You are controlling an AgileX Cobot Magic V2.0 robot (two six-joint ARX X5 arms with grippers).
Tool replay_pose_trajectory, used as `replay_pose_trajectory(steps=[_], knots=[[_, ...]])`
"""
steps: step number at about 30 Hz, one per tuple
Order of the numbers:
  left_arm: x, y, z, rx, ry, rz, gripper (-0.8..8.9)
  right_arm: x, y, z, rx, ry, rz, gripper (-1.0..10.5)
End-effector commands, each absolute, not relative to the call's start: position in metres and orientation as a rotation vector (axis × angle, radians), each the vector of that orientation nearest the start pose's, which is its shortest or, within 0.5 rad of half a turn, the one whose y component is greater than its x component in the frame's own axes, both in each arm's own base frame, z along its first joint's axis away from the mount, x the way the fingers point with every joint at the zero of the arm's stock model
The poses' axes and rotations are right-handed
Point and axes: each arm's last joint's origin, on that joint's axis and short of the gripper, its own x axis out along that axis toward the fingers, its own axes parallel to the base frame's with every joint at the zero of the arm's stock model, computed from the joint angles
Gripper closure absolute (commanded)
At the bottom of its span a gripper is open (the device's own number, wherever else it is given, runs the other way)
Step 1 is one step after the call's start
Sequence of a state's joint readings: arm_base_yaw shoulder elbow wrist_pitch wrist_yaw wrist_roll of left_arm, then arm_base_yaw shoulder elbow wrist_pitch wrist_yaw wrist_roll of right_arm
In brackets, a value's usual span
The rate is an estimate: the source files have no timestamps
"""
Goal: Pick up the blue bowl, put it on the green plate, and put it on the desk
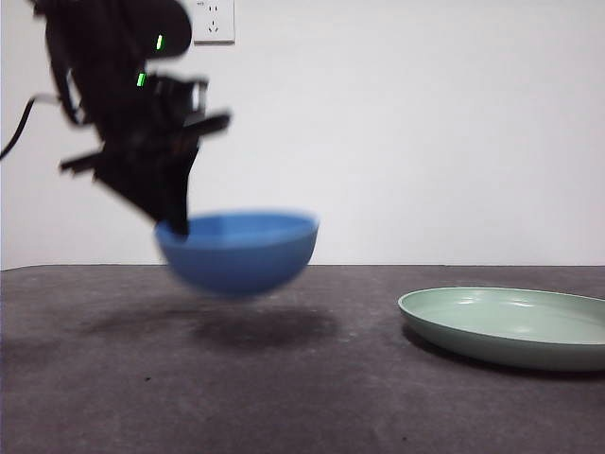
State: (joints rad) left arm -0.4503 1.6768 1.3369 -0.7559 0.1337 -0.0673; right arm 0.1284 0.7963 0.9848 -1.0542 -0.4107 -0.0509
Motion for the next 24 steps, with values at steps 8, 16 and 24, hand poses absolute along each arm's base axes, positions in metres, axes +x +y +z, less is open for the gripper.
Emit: replay_pose_trajectory(steps=[8, 16, 24], knots=[[0.298, -0.195, 0.315, 0.115, 0.95, -0.61, 7.98, 0.125, 0.027, 0.33, 0.084, 0.842, 0.495, 5.4], [0.297, -0.236, 0.307, 0.149, 0.948, -0.691, 7.97, 0.125, 0.027, 0.33, 0.09, 0.845, 0.464, 5.4], [0.315, -0.294, 0.283, 0.191, 0.977, -0.755, 7.97, 0.125, 0.027, 0.33, 0.097, 0.851, 0.459, 5.4]])
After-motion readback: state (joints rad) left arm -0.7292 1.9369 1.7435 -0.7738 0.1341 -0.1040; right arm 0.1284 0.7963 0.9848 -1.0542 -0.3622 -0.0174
